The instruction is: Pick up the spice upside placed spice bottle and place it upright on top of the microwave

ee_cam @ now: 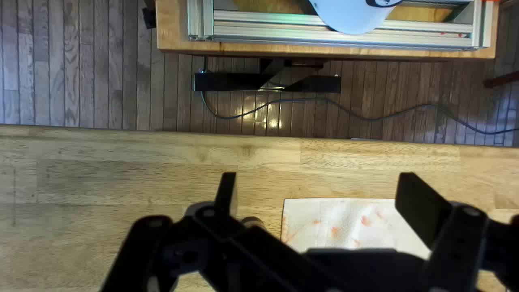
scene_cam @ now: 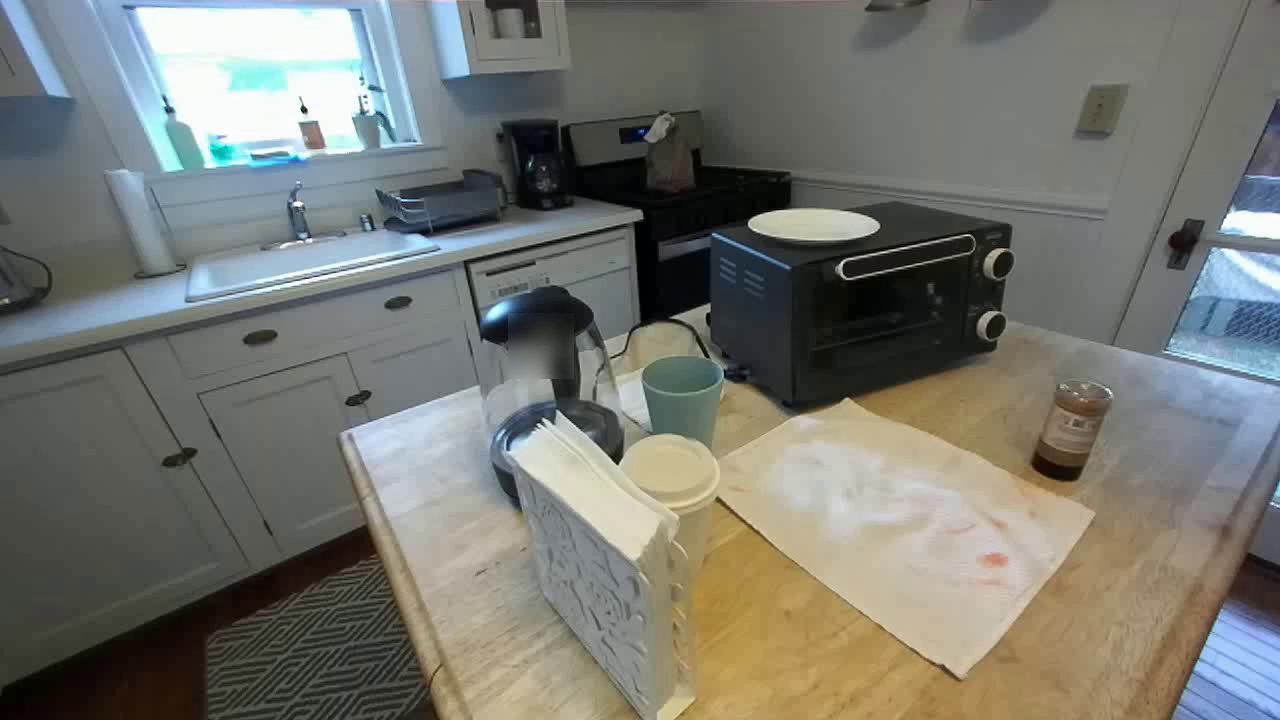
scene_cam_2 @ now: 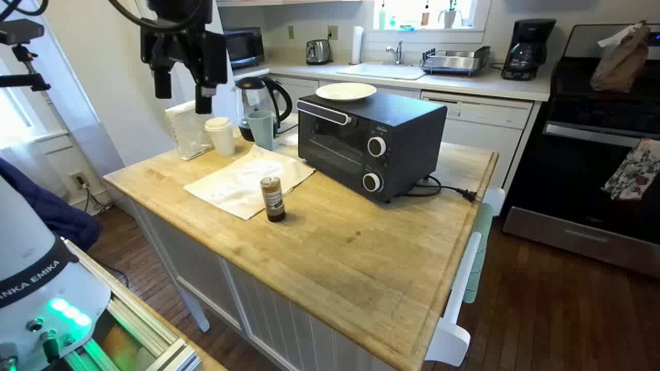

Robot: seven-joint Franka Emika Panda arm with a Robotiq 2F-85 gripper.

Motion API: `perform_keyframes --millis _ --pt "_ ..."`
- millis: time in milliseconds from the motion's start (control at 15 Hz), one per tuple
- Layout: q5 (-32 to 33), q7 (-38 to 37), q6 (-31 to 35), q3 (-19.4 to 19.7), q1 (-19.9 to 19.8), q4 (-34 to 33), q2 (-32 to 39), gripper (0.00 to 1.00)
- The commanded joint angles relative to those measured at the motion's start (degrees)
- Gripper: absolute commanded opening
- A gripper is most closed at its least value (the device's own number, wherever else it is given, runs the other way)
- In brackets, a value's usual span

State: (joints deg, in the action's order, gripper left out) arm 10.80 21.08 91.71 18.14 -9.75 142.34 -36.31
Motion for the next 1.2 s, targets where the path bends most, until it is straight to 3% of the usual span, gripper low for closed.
perform_keyframes --millis 0,1000,1133 --pt "-0.1 0.1 -0.1 -0.2 -0.2 -0.1 0.1 1.0" --pt "-0.1 0.1 -0.1 -0.2 -0.2 -0.1 0.1 1.0" --pt "-5.4 -5.1 1.8 2.0 -1.4 -1.2 3.9 1.0"
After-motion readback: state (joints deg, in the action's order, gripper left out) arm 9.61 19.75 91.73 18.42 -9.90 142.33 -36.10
